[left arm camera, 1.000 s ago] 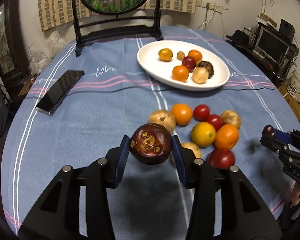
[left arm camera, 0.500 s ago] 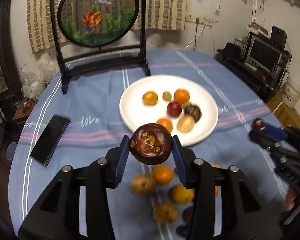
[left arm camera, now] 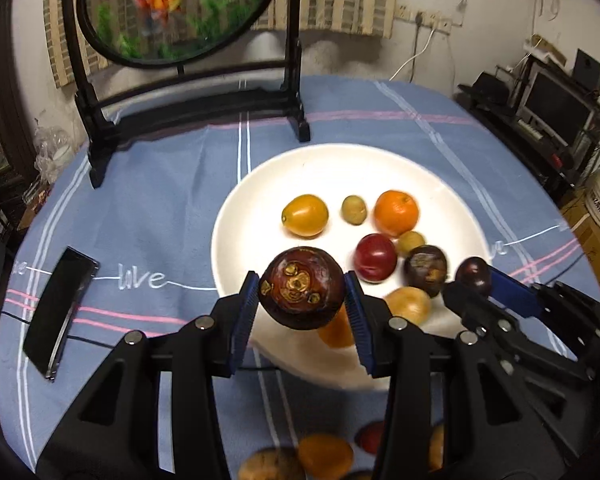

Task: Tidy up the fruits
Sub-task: 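Carry both fruits onto the white plate and open both tools, then lift both tools off the plate back toward the fruit pile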

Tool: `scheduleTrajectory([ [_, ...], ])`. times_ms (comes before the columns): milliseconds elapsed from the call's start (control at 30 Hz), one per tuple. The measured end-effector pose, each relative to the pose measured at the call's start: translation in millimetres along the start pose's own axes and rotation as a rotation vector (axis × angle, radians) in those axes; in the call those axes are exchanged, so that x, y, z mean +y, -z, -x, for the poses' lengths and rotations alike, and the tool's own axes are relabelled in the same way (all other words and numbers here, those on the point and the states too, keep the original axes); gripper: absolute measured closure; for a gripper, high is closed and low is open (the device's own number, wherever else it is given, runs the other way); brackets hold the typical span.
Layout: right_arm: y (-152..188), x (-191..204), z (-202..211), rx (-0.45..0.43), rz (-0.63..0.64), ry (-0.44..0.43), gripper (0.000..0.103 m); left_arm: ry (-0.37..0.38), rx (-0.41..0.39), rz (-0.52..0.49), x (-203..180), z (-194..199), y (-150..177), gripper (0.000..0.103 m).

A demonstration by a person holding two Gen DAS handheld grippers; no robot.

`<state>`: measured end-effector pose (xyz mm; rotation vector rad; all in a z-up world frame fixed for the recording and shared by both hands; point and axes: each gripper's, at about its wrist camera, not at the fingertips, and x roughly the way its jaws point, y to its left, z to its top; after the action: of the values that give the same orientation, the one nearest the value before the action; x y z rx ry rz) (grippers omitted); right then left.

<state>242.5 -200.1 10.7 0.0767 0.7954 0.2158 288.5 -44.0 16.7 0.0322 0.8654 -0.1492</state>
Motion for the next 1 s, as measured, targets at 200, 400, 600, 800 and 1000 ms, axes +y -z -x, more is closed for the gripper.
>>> scheduleTrajectory([
  [200, 5.9, -8.2, -14.1, 0.038, -0.003, 0.0, 0.071, 0.0, 0.036, 0.04, 5.9, -26.5, 2.5, 0.058],
  [400, 7.7, -9.6, -13.5, 0.014, -0.006, 0.017, 0.051, -0.016, -0.026, 0.03, 5.3, -13.9, 1.4, 0.031],
  [600, 8.1, -13.0, -11.5, 0.015, -0.015, 0.005, 0.051, -0.013, -0.016, 0.038, 8.6, -3.6, 5.8, 0.03],
  [800, 10.0, -10.7, -5.4, 0.008, -0.01, -0.008, 0.05, -0.044, 0.005, 0.03, 13.9, 8.2, 23.9, 0.022],
  [1000, 13.0, -10.1, 11.4, -0.023, -0.002, -0.027, 0.046, -0.063, 0.0, 0.032, 20.6, 28.2, 49.0, 0.02],
])
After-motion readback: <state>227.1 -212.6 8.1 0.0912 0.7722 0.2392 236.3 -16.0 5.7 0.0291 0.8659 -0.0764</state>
